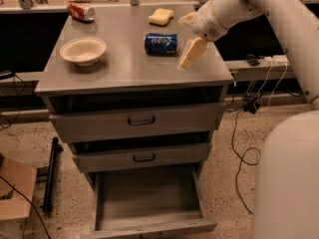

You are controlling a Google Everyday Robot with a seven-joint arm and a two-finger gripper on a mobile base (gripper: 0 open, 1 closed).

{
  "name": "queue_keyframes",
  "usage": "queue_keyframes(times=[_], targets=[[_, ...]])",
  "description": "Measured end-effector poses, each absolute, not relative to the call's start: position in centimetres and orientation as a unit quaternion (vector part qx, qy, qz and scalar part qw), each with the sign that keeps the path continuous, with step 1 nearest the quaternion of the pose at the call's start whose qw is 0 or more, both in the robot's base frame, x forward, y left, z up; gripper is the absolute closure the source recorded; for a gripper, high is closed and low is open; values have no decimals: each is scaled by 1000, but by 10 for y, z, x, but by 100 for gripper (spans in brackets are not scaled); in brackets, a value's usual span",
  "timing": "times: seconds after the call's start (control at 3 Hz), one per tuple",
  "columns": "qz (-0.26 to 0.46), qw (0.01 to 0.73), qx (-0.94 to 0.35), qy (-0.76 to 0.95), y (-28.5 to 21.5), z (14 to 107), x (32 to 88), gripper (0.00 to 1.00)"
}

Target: Place pepsi can into bottom drawer

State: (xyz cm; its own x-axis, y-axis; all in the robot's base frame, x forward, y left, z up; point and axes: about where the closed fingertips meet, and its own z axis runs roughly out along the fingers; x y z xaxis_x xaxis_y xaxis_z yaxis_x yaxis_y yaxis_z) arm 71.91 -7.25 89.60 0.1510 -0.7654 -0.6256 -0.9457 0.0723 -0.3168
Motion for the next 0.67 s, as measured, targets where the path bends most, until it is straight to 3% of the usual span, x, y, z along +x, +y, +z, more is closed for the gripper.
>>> queue_keyframes(times=[0.67], targets=[[171,382,-668,615,-37,872,767,0]])
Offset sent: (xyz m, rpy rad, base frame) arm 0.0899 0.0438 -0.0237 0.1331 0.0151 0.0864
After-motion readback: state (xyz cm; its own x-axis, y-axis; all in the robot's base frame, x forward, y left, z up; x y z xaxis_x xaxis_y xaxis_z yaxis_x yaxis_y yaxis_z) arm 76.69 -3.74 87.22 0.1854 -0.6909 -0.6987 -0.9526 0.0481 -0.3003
